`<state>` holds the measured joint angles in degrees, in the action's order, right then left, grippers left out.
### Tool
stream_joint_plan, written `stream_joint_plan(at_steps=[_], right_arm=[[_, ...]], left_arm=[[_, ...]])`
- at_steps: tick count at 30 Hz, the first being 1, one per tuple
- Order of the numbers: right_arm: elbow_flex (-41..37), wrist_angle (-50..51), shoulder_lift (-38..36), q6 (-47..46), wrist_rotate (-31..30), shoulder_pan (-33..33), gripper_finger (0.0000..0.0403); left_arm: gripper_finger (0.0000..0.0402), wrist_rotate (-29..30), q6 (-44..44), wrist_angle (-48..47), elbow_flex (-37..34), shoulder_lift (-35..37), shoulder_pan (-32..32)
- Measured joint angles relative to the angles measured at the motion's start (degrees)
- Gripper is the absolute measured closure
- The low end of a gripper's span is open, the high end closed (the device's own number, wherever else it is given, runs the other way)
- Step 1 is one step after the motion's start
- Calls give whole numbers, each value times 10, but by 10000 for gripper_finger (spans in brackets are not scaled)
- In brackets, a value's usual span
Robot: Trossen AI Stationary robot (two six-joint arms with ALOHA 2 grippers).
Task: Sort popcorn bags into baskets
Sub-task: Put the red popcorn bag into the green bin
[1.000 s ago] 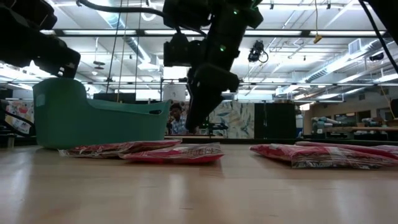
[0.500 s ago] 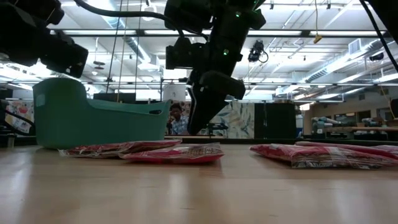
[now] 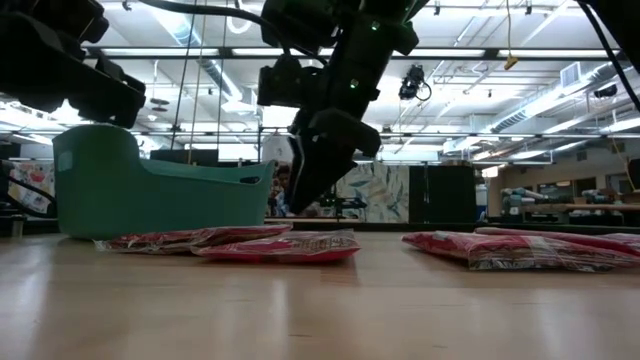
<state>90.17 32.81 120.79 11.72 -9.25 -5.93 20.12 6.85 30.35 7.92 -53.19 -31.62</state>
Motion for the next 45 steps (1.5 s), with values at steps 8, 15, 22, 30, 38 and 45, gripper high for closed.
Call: stream_joint_plan(at_steps=[8,15,22,30,38,45], right_arm=[[0,13,0,23,-66,-1,136],[0,34,0,39,-91,5,149],[0,31,0,39,-91,13,158],[0,28,0,39,-91,13,160],[0,28,-1,39,-91,12,163],[0,28,-1,39,-88,9,163]], left_arm=[[260,-5,15,4,42,-84,-5],[260,-24,54,-6,65,-173,-37],[260,-17,94,-11,65,-190,-43],[260,-17,91,5,65,-190,-43],[260,-19,93,4,65,-186,-44],[260,-20,94,2,65,-175,-50]])
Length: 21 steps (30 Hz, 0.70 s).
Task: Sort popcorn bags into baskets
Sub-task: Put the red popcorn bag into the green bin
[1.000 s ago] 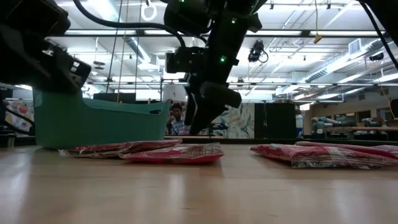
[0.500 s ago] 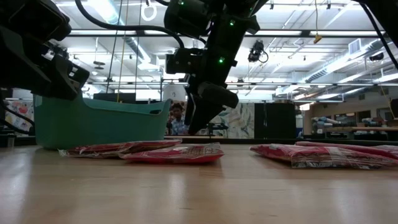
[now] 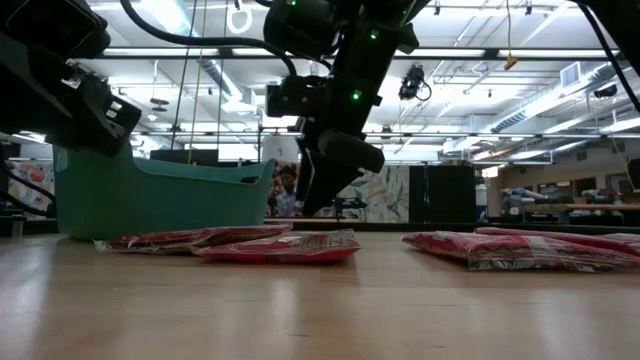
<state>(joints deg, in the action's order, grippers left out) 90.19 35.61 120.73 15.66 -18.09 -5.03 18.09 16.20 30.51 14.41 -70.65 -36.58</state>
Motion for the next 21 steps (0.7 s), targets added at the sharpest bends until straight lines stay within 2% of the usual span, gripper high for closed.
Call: stream_joint_plan(at_steps=[21], right_arm=[[0,0,-1,14,-4,-16,164]], left_arm=[[260,0,1,-3,0,3,0]])
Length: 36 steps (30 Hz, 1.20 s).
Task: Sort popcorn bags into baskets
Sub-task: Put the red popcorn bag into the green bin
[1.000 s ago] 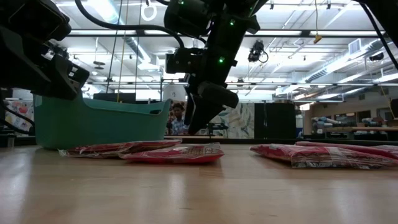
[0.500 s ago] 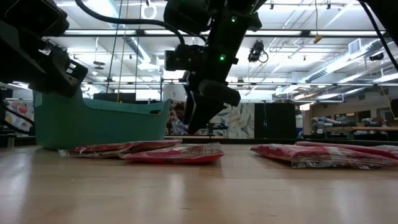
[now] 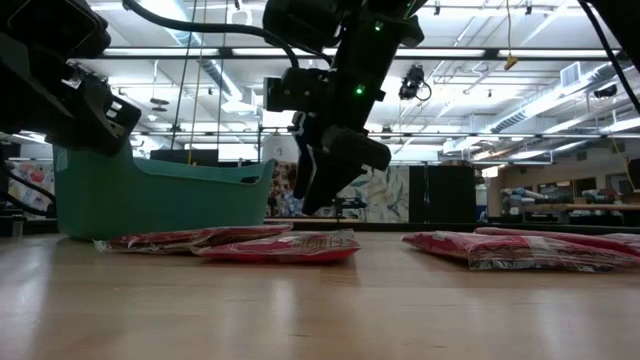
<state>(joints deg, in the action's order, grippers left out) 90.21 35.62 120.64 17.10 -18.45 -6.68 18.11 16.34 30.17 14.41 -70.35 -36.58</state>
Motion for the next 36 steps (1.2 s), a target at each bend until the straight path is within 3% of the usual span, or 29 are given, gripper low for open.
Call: stream_joint_plan(at_steps=[17,28,36], right_arm=[[0,0,0,0,-1,0,164],[0,2,0,-2,-1,-7,164],[0,3,0,-7,-1,-15,164]], left_arm=[[260,-1,0,0,0,0,0],[260,-2,-9,-124,66,0,0],[260,-2,-10,-130,68,0,0]])
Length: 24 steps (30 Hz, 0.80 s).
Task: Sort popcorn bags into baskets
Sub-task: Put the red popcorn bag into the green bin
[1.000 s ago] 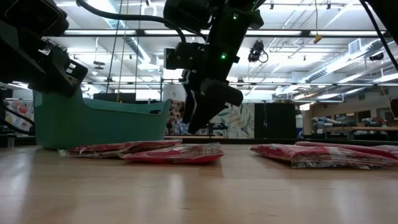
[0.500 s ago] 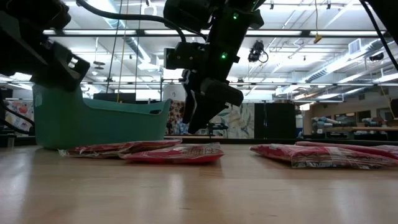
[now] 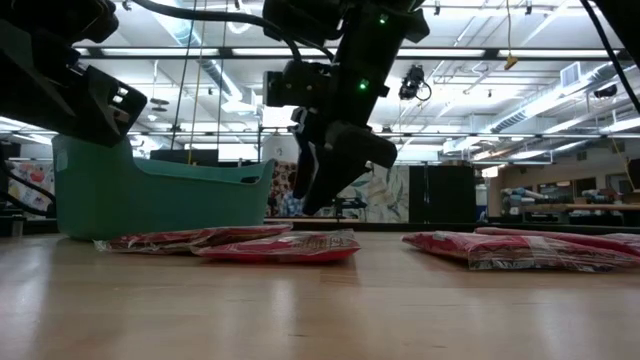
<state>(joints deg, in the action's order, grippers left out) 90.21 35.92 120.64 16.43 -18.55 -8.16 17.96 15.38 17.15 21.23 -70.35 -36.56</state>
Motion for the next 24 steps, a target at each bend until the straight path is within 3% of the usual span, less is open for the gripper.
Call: stream_joint_plan(at_steps=[24], right_arm=[[0,7,0,-29,6,-4,164]], left_arm=[[260,28,20,0,0,-2,-27]])
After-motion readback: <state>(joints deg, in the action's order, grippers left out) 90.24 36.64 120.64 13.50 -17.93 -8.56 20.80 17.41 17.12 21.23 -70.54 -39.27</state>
